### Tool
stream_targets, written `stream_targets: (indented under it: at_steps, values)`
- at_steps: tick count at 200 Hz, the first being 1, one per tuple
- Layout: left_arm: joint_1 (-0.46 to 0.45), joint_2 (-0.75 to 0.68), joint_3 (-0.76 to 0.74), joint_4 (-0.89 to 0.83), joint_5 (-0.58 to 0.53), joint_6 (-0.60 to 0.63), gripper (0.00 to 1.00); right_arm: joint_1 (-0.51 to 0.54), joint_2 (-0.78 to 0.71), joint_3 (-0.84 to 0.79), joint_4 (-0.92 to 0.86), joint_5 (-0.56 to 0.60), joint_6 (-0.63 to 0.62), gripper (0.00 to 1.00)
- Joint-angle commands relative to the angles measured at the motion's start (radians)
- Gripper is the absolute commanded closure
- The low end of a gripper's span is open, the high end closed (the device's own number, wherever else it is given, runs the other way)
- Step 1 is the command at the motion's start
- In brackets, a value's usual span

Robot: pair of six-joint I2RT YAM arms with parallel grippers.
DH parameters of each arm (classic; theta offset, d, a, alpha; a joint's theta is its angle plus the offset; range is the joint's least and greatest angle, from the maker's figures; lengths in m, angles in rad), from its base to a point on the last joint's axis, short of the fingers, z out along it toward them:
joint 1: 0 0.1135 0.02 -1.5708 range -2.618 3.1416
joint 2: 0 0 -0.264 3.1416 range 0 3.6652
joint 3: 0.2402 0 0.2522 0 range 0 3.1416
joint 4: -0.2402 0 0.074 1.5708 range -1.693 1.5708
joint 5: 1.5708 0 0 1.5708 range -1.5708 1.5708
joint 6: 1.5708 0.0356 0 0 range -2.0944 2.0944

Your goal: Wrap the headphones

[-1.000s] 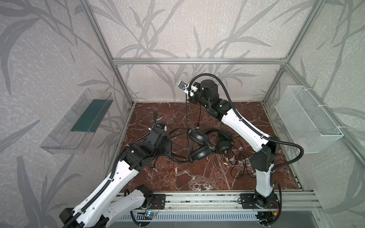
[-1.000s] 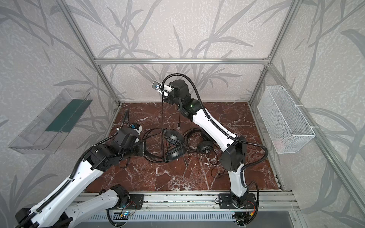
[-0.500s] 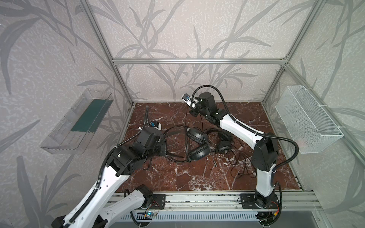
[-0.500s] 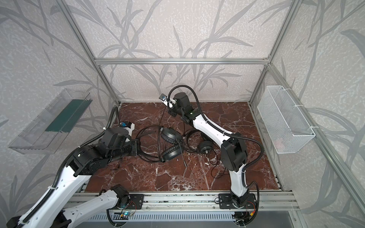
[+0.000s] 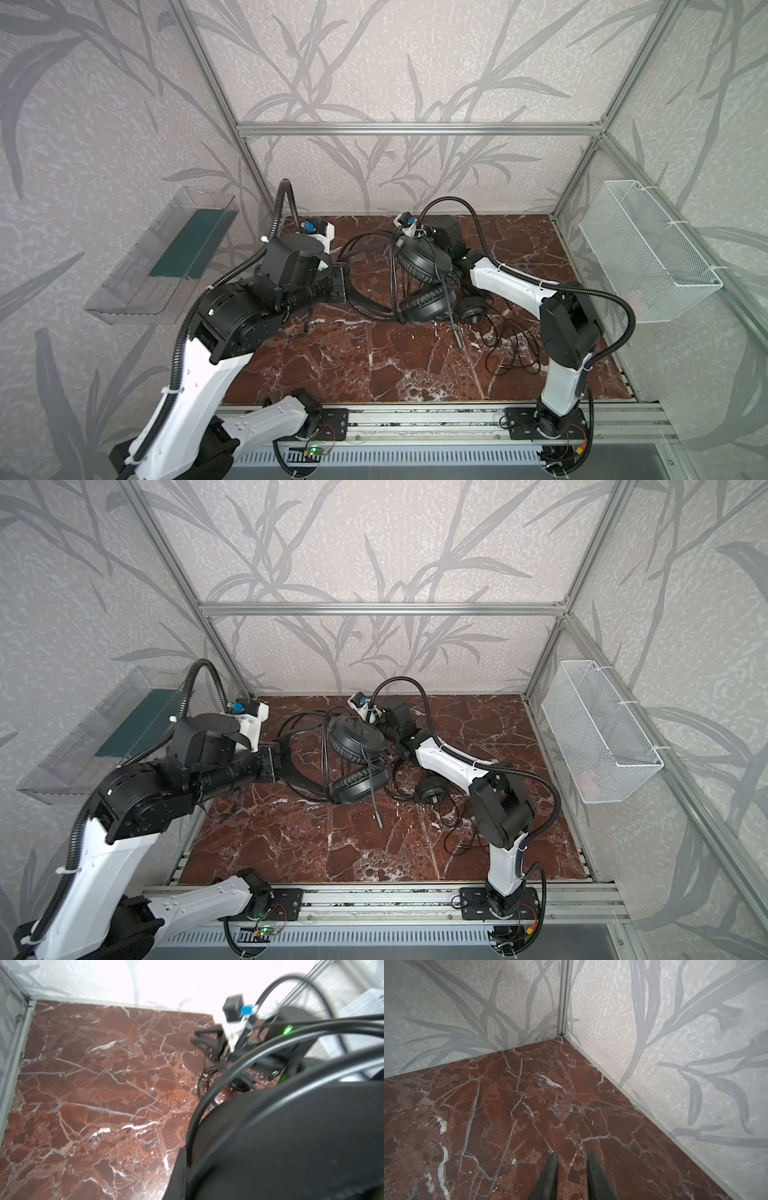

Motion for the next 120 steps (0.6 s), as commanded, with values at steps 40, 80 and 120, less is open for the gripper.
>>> stream_targets:
  at_steps: [40,80,120]
  values:
    - [-0.002,0.066,0.143,-0.014,0.041,-0.025,1.0,-0.004,-0.004,-0.111,0.244,-0.079,0.143,0.62]
    - [-0.003,0.077,0.183,-0.035,0.03,-0.022,1.0,-0.004,-0.016,-0.186,0.388,-0.083,0.183,0.56]
    - [-0.002,0.085,0.217,-0.061,-0.011,-0.009,1.0,-0.004,-0.045,-0.268,0.487,-0.074,0.219,0.5]
